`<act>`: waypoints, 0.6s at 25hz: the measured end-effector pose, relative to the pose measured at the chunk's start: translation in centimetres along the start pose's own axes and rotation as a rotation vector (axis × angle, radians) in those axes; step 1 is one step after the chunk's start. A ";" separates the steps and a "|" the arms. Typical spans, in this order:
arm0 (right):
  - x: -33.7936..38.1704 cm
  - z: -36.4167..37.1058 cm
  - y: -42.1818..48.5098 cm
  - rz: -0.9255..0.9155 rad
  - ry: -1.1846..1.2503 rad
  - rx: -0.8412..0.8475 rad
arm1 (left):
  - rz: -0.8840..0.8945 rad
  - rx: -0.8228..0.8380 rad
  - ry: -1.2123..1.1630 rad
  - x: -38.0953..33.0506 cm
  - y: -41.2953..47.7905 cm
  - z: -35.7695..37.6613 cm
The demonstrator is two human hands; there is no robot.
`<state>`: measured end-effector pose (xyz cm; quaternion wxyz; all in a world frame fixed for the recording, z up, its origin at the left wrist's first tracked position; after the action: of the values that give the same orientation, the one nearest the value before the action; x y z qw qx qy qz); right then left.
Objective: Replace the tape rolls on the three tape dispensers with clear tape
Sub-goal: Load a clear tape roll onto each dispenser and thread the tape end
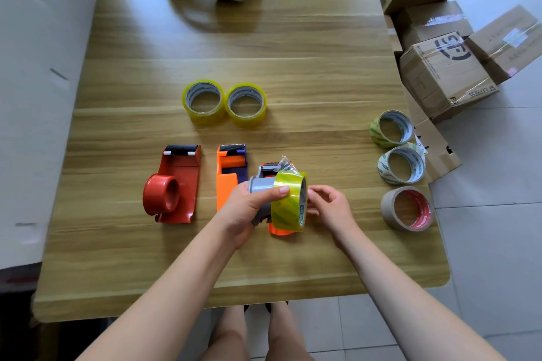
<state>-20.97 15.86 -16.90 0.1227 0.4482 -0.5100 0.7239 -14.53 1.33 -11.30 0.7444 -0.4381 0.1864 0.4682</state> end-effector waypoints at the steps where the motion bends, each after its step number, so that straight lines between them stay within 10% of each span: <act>1: 0.8 0.2 -0.5 -0.029 0.057 0.058 | -0.003 -0.006 0.005 0.1 0.1 -0.2; 5: 3.1 3.4 -3.0 -0.028 0.003 0.481 | -0.039 -0.026 0.073 0.8 0.3 -0.3; 15: 3.9 5.0 -2.5 -0.093 -0.115 0.491 | -0.114 -0.205 0.106 1.0 0.1 -0.6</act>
<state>-18.99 11.64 -11.88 0.0142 0.5279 -0.3038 0.7930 -14.06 1.40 -12.32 0.7101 -0.5458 0.1513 0.4182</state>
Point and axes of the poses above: each hand's wrist, its own y-axis towards the middle knuckle, its own z-axis out of the palm, x = y × z, the point moved 9 cm from there along y, towards the middle knuckle, and after that the axes turned 13 degrees about x, right-handed, at the moved point
